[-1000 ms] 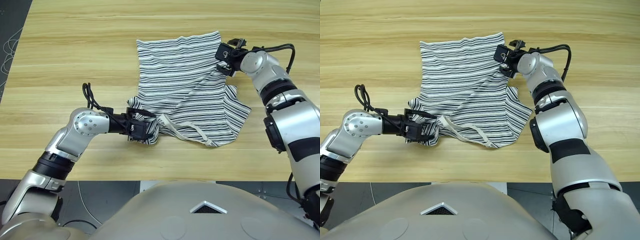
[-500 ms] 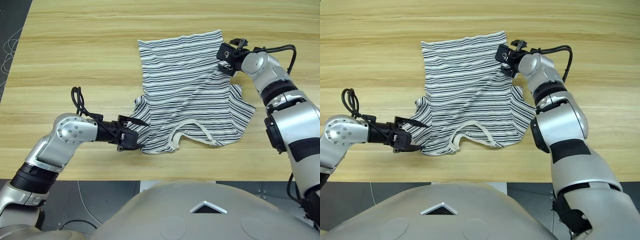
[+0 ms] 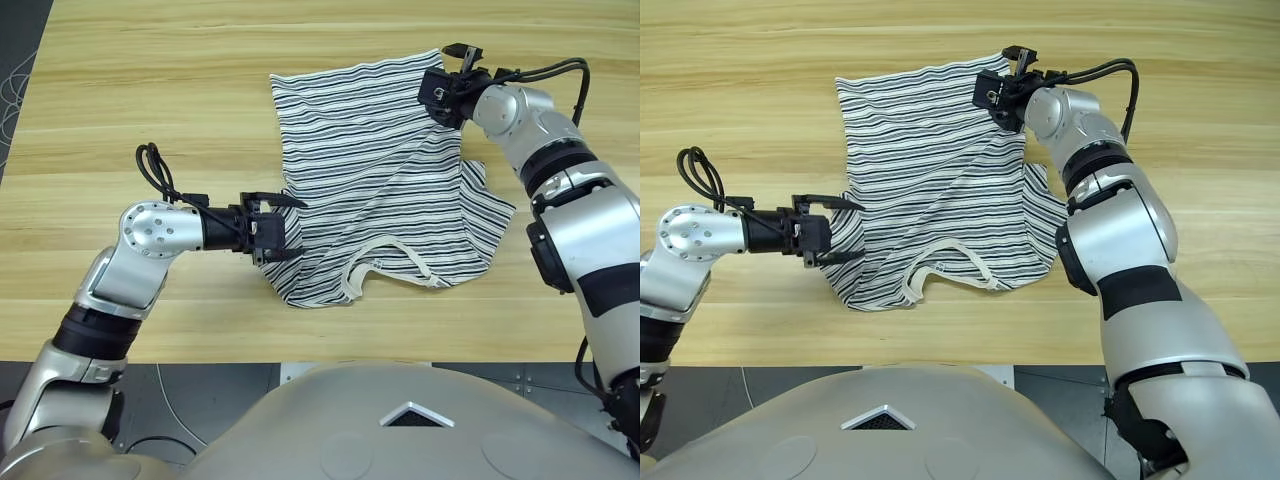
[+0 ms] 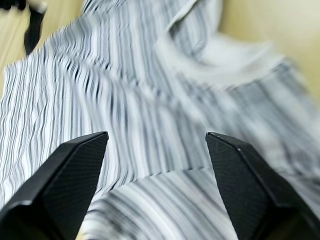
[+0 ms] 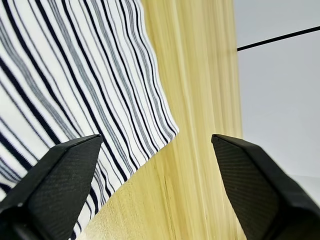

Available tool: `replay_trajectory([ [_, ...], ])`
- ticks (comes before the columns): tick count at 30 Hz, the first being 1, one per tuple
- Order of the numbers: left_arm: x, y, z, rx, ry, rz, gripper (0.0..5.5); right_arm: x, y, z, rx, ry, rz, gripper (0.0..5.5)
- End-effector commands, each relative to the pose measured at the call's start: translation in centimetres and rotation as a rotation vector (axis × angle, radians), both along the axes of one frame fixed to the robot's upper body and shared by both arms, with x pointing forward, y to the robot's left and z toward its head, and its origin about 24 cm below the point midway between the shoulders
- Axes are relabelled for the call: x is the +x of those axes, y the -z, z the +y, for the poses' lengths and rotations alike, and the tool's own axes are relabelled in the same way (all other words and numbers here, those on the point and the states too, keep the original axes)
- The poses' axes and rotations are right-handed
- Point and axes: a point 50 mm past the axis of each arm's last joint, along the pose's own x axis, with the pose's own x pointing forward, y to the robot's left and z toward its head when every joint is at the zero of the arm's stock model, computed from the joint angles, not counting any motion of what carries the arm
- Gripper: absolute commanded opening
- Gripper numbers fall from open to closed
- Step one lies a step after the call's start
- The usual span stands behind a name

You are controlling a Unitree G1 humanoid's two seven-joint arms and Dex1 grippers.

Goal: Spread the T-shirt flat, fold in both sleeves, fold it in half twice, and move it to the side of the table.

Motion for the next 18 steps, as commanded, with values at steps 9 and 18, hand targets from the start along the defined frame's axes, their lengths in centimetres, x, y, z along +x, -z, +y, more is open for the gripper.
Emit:
replay_trajectory([
  [9,5.9,5.4,2.3,0.136,-0.310,-0.051,3.64,-0.7,-1.7,-0.8,0.125,-0.203,0.029,4.05],
  [18,4.6,6.3,4.0,0.168,-0.269,0.004,3.64,-4.3,-3.1,-3.1,0.345,-0.445,0.088,4.05],
])
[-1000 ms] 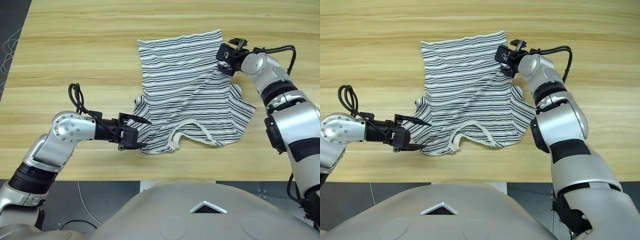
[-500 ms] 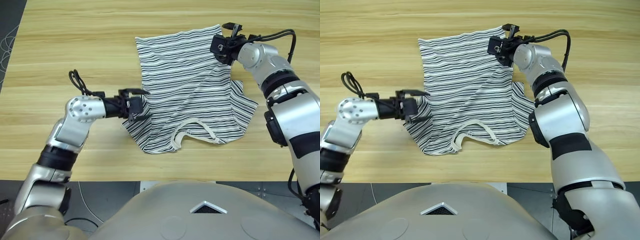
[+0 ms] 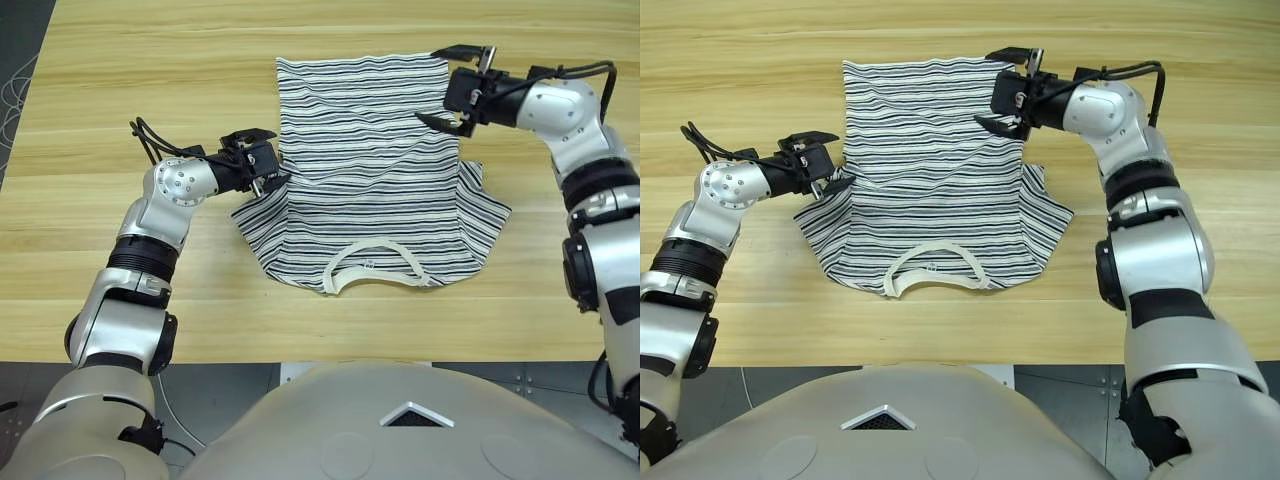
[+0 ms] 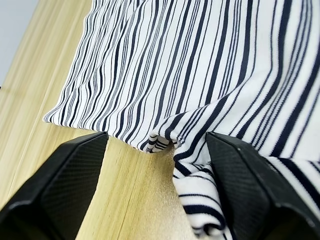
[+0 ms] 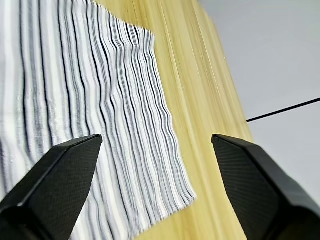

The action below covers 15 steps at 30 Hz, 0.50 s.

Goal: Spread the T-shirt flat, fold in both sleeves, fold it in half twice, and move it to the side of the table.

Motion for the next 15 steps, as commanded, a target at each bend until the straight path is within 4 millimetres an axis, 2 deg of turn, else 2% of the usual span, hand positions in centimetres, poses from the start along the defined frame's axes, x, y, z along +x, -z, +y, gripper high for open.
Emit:
replay_trajectory([
  [1,-2.3,1.3,1.2,0.054,0.036,0.147,3.64,-0.9,-0.7,-1.0,0.013,-0.029,-0.015,4.05],
  [5,-1.1,-4.2,0.5,0.026,0.091,0.011,3.64,-0.9,-1.1,-0.8,0.015,-0.011,-0.040,4.05],
  [8,0.0,-6.6,1.0,0.077,0.060,-0.034,3.64,-1.2,-0.8,-0.5,0.022,-0.012,-0.039,4.05],
  [13,1.1,-7.3,2.7,0.082,-0.040,-0.013,3.64,-1.7,0.6,-1.1,0.014,0.035,-0.028,4.05],
  [15,0.6,-6.6,3.2,-0.027,-0.082,0.121,3.64,-1.9,0.6,-1.5,0.021,0.052,-0.034,4.05],
])
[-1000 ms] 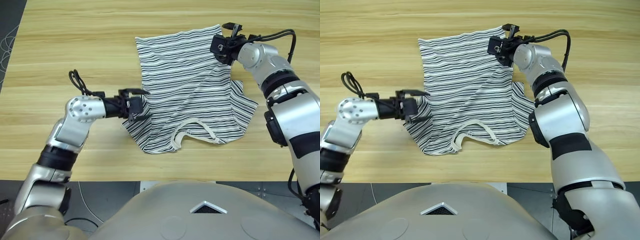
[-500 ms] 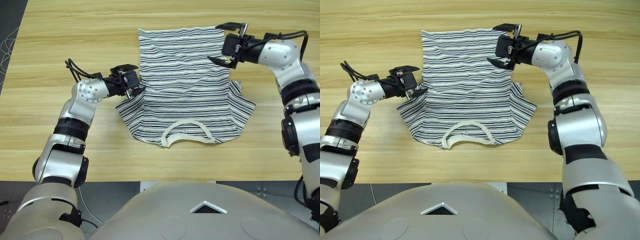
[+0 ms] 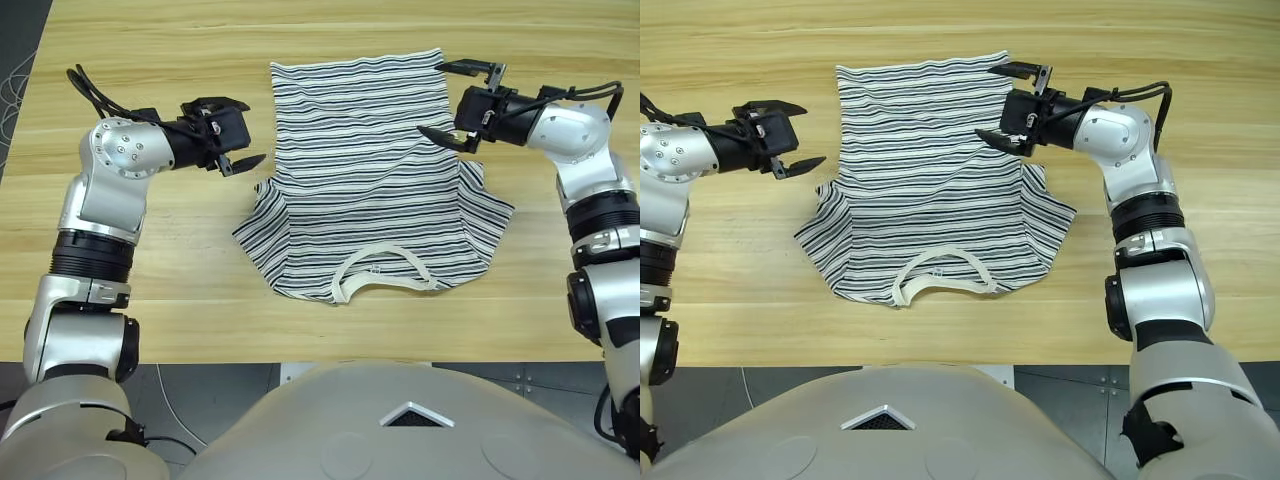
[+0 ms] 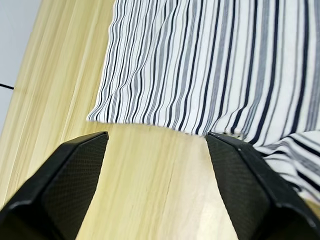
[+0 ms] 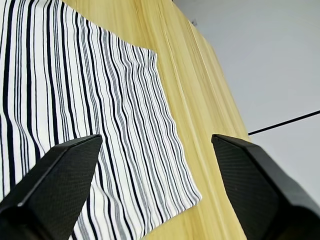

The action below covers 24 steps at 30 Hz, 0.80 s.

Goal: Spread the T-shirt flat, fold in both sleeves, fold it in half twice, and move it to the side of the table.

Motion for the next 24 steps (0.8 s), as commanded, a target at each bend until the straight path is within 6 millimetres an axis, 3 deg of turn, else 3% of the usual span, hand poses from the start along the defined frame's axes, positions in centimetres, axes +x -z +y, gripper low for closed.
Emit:
replay_trajectory([
  [1,-0.4,0.4,1.5,-0.149,-0.084,0.204,3.64,-0.4,0.3,-1.0,-0.009,0.042,-0.005,4.05],
  [5,-0.6,0.5,1.7,-0.301,-0.124,0.351,3.64,-0.9,0.6,-1.6,-0.008,0.069,-0.007,4.05],
  [11,0.3,-1.2,2.5,-0.453,-0.121,0.457,3.64,-1.9,1.1,-2.8,-0.012,0.121,-0.002,4.05],
  [16,0.3,0.0,3.2,-0.446,-0.141,0.530,3.64,-2.6,1.0,-3.4,-0.018,0.147,-0.004,4.05],
  [24,-2.6,2.8,6.0,-0.357,-0.047,0.717,3.64,-3.0,1.1,-3.0,-0.038,0.139,0.009,4.05],
])
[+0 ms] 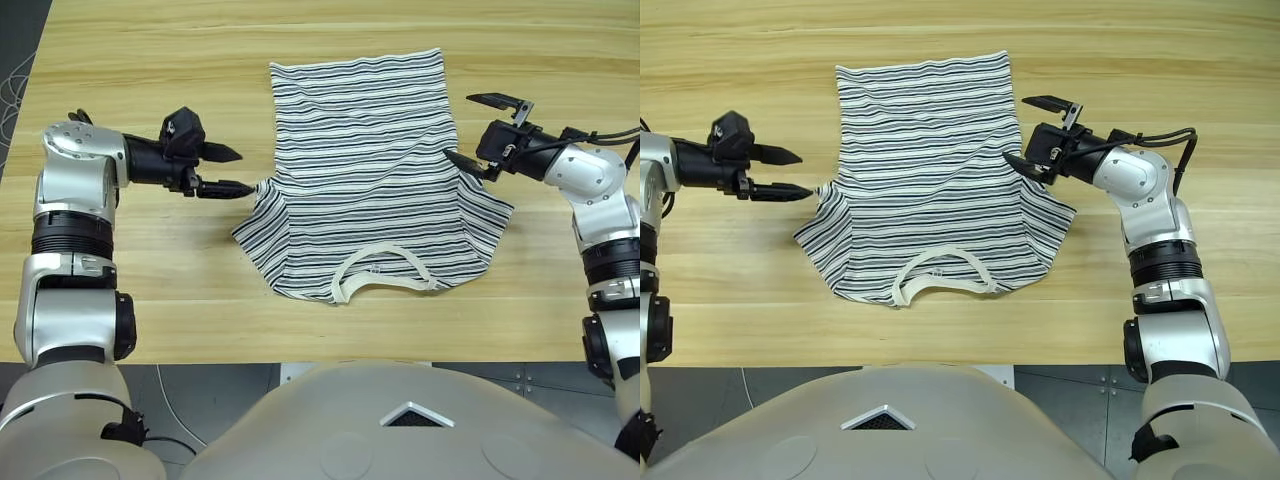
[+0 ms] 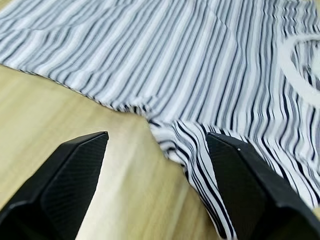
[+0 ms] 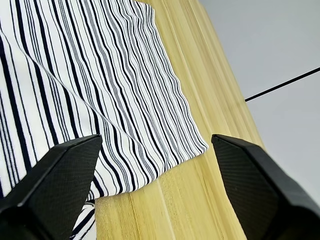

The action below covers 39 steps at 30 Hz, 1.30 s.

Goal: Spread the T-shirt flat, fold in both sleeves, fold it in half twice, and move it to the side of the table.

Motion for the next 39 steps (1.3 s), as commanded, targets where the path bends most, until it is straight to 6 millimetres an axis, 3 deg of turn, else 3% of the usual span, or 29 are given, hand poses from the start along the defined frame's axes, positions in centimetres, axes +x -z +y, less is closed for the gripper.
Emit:
replay_trajectory([
  [1,-1.4,0.7,1.6,0.013,0.045,0.093,3.64,0.0,-0.4,0.1,-0.013,-0.006,-0.002,4.05],
  [6,-2.2,1.8,2.1,0.011,0.066,0.157,3.64,-0.3,-0.3,0.3,-0.015,-0.009,0.004,4.05],
  [15,-4.7,5.6,0.9,0.024,0.121,0.312,3.64,-0.6,0.1,0.8,-0.022,-0.013,0.019,4.05],
  [21,-5.5,6.6,0.5,0.046,0.164,0.343,2.66,-0.8,0.4,1.1,-0.024,-0.020,0.029,4.08],
  [35,-5.6,6.3,0.5,0.040,0.187,0.342,0.19,-0.7,0.6,1.3,-0.031,-0.029,0.029,4.08],
  [39,-5.5,5.6,0.5,0.021,0.188,0.329,0.12,-0.5,0.5,1.5,-0.031,-0.033,0.025,4.08],
])
